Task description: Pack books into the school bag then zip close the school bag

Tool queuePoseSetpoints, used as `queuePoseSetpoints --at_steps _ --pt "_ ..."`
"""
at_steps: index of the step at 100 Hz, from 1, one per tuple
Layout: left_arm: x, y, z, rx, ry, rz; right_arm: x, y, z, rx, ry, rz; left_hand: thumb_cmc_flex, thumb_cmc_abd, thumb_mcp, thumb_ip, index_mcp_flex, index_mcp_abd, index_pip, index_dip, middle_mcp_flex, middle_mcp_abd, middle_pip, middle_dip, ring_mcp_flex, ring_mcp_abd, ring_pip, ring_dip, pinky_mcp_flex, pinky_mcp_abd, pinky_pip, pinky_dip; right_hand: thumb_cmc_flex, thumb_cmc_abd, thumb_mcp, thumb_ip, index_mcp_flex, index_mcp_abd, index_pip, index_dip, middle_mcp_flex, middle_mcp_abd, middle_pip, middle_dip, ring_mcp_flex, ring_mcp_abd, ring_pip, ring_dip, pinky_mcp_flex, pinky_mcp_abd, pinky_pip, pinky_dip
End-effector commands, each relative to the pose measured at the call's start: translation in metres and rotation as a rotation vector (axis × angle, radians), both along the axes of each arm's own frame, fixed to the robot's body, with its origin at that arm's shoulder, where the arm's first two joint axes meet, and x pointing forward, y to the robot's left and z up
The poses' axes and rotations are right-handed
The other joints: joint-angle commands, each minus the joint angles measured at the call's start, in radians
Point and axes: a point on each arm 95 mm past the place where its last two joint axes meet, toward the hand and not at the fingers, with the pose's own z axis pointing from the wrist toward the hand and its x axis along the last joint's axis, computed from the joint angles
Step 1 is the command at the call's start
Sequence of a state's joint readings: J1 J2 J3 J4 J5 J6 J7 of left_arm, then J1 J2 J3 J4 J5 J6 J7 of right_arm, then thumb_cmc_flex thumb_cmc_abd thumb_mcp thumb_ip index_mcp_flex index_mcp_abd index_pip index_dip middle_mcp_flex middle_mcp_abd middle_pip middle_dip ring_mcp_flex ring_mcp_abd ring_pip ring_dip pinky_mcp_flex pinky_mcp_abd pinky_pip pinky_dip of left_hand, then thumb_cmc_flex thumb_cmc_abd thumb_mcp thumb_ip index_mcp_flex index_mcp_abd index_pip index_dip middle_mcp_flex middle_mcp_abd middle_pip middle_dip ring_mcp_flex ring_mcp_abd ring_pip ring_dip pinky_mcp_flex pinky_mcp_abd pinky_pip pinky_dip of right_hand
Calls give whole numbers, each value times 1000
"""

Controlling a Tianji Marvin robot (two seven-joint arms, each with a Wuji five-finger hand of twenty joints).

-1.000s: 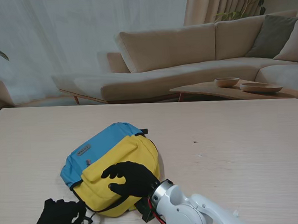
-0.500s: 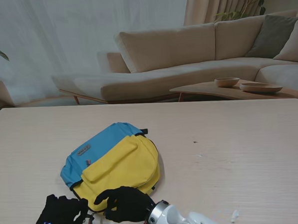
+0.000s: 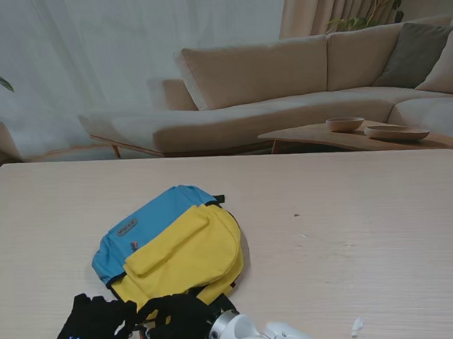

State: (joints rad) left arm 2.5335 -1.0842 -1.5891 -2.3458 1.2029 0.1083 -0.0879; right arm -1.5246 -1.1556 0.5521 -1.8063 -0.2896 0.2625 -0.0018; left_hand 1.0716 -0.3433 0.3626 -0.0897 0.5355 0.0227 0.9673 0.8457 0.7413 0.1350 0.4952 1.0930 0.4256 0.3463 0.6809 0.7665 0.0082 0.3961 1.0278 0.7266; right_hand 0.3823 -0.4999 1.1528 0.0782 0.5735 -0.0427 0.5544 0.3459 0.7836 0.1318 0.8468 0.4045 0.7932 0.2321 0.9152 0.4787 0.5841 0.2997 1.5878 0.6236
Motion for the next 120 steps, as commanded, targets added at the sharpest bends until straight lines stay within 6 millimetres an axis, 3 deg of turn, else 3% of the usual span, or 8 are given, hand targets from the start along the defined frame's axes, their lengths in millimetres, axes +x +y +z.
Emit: queuePoseSetpoints --at_steps 1,18,33,51,59,69,95,120 --pt "-2 -2 2 -18 19 -6 -7 7 -5 -5 28 22 45 35 -10 20 36 -29 30 -10 23 -11 19 -1 14 -6 18 4 -7 14 26 2 14 -20 20 -38 31 -45 10 15 31 18 21 20 48 13 24 15 14 19 66 19" --pt "0 -1 3 -28 23 -11 -10 14 -11 -13 44 38 45 35 -10 20 35 -30 30 -10 24 -12 19 -1 14 -7 18 4 -7 14 26 2 17 -25 24 -43 117 -86 42 34 55 24 16 20 68 18 31 13 21 31 65 18" --pt "3 0 4 -30 25 -16 -13 20 -15 -14 55 51 45 36 -10 19 35 -30 32 -10 24 -13 18 0 15 -8 18 4 -7 14 26 2 73 -166 66 -177 164 -127 257 14 99 21 10 30 102 23 49 3 34 43 64 14" --pt "6 3 4 -35 32 -9 -16 24 -17 -19 55 70 33 39 -17 20 17 -29 18 -21 2 -16 14 -7 4 -12 9 0 -8 12 22 0 87 -218 43 -230 331 -133 544 277 186 -2 79 75 177 26 115 11 66 59 71 8" --pt "6 6 5 -46 36 0 -15 23 -17 -22 50 79 -52 34 -40 36 -85 -13 -107 -118 -177 -25 98 -261 -52 -31 -65 -46 -38 -1 -40 -26 101 -211 29 -240 355 -133 550 303 206 -4 90 82 192 26 129 12 80 60 73 7" --pt "10 13 5 -76 17 0 -13 21 -16 -18 29 77 -275 99 29 53 -157 4 -312 -217 -266 -26 -11 -466 -104 -42 -179 -109 -68 -6 -136 -50 113 -203 20 -248 356 -132 526 293 203 2 76 78 186 28 127 9 76 62 71 5" --pt "42 37 -4 -83 -58 35 -8 11 -19 -26 -2 63 -255 123 46 59 -261 -89 -437 -320 -353 -34 -128 -558 -167 -62 -291 -157 -93 -25 -220 -61 133 -194 8 -255 362 -140 485 241 202 9 36 60 176 27 100 -4 66 65 65 2" --pt "79 52 -22 -90 -72 33 -3 1 -17 -27 -13 46 -363 75 87 54 -372 -113 -497 -404 -465 -65 -204 -632 -260 -105 -417 -233 -111 -63 -401 -98 134 -193 9 -254 361 -137 488 240 202 9 35 59 177 28 98 -5 64 65 63 2"
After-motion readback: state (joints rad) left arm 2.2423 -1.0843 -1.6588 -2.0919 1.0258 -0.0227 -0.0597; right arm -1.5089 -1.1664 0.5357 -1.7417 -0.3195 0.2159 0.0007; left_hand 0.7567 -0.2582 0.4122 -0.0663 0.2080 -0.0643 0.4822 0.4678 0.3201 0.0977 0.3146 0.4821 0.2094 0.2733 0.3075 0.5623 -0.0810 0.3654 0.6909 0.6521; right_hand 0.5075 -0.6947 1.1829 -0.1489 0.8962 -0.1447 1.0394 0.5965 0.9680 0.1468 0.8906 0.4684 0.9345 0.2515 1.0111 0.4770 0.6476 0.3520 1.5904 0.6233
